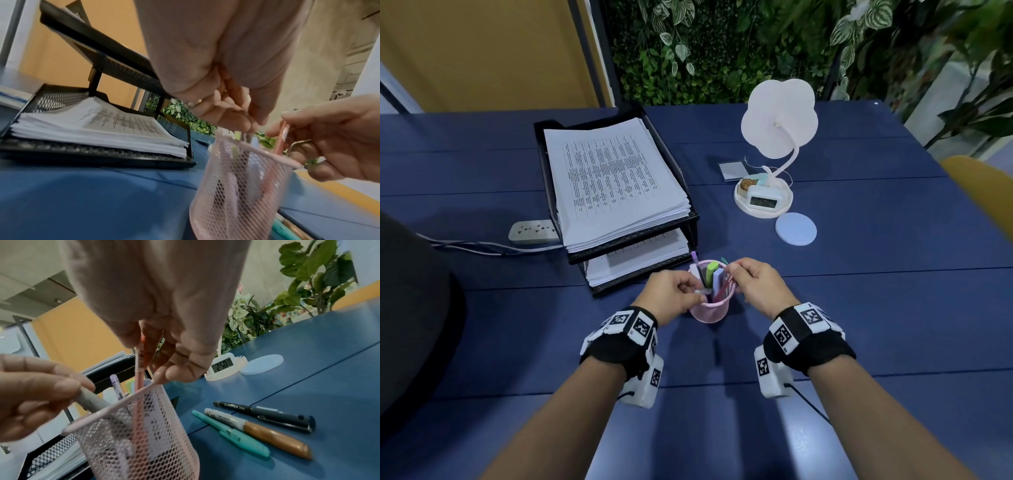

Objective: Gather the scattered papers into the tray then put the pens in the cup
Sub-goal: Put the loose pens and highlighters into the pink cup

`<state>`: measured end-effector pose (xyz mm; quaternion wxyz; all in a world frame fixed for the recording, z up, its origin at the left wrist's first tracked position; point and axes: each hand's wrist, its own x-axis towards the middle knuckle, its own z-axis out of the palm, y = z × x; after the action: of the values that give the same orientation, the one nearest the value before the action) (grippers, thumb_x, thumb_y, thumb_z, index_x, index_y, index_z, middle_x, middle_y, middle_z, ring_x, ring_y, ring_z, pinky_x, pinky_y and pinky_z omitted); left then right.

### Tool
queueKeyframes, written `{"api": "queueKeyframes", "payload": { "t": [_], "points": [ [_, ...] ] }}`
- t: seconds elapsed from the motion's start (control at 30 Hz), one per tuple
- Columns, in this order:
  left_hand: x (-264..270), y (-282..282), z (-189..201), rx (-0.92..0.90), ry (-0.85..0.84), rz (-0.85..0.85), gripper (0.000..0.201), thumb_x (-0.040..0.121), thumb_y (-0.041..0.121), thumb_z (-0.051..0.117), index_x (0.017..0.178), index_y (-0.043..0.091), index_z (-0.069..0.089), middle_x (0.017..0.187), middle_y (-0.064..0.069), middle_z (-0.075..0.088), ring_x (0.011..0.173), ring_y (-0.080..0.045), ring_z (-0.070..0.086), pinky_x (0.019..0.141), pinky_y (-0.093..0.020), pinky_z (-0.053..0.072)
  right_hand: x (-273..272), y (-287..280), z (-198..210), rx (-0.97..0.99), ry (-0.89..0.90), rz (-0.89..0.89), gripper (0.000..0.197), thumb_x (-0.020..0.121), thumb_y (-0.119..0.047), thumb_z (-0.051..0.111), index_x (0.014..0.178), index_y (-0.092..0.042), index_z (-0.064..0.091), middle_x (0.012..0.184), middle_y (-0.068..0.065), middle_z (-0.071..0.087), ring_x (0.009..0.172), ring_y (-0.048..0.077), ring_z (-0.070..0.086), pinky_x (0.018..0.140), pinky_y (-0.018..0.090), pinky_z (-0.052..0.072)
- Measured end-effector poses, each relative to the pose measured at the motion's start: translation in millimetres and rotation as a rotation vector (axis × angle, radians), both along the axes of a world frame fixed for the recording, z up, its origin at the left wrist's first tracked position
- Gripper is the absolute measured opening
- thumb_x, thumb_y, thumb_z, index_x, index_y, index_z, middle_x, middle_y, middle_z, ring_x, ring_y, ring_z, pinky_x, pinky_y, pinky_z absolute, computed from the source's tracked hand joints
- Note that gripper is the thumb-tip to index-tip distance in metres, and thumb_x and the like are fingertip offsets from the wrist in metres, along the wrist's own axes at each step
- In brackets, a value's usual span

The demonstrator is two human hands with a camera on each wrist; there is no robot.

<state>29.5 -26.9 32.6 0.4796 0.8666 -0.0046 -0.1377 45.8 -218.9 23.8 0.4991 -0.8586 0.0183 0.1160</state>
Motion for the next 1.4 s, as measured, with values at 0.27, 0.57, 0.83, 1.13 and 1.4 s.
{"api": "queueKeyframes", "payload": {
  "t": [0.27,0.57,0.83,1.13,1.4],
  "points": [
    [22.7,4.7,21.1,0.03,-0.141,0.09,0.011,0.08,0.017,0.072,0.071,0.021,0.068,0.053,0.01,0.057,0.044,0.004,0.047,0.053,-0.011,0.041,3.2,-1.6,6.9,-0.109,-0.208,0.114,0.017,0.095,-0.021,0.052,0.101,-0.02,0.067,0.099,0.002,0.06,0.094,0.016,0.058,0.089,0.027,0.045],
    [32.5,1.7,10.5,-0.113,-0.059,0.199,0.022,0.084,0.003,0.066,0.072,0.019,0.057,0.064,-0.006,0.06,0.061,-0.024,0.058,0.071,-0.043,0.055,9.2,-15.5,-2.8,0.017,-0.045,-0.175,0.025,0.097,-0.024,0.042,0.101,-0.015,0.066,0.091,0.005,0.068,0.088,0.022,0.063,0.082,0.031,0.049],
    [31.3,-2.2,-2.9,-0.002,-0.202,0.208,0.013,0.084,0.012,0.068,0.076,0.021,0.06,0.081,-0.005,0.063,0.068,-0.016,0.058,0.067,-0.018,0.047,4.3,-26.8,-38.6,-0.512,0.115,-0.038,0.022,0.084,-0.011,0.056,0.099,-0.011,0.073,0.101,0.015,0.069,0.097,0.032,0.062,0.079,0.03,0.049],
    [30.8,9.0,-14.5,-0.125,0.065,0.217,0.016,0.087,0.008,0.065,0.075,0.018,0.062,0.066,-0.002,0.061,0.06,-0.015,0.057,0.057,-0.025,0.051,9.6,-9.7,-47.5,-0.703,0.142,0.026,0.024,0.087,-0.02,0.061,0.103,-0.004,0.064,0.104,0.017,0.065,0.097,0.033,0.062,0.077,0.032,0.048],
    [26.3,9.4,-20.6,-0.182,0.133,0.252,0.012,0.086,0.005,0.066,0.078,0.014,0.064,0.063,-0.006,0.064,0.052,-0.013,0.058,0.053,-0.022,0.053,10.4,-6.3,-49.6,-0.674,0.245,0.065,0.033,0.079,-0.009,0.057,0.112,-0.005,0.058,0.108,0.016,0.062,0.094,0.034,0.063,0.068,0.029,0.047]
  ]
}}
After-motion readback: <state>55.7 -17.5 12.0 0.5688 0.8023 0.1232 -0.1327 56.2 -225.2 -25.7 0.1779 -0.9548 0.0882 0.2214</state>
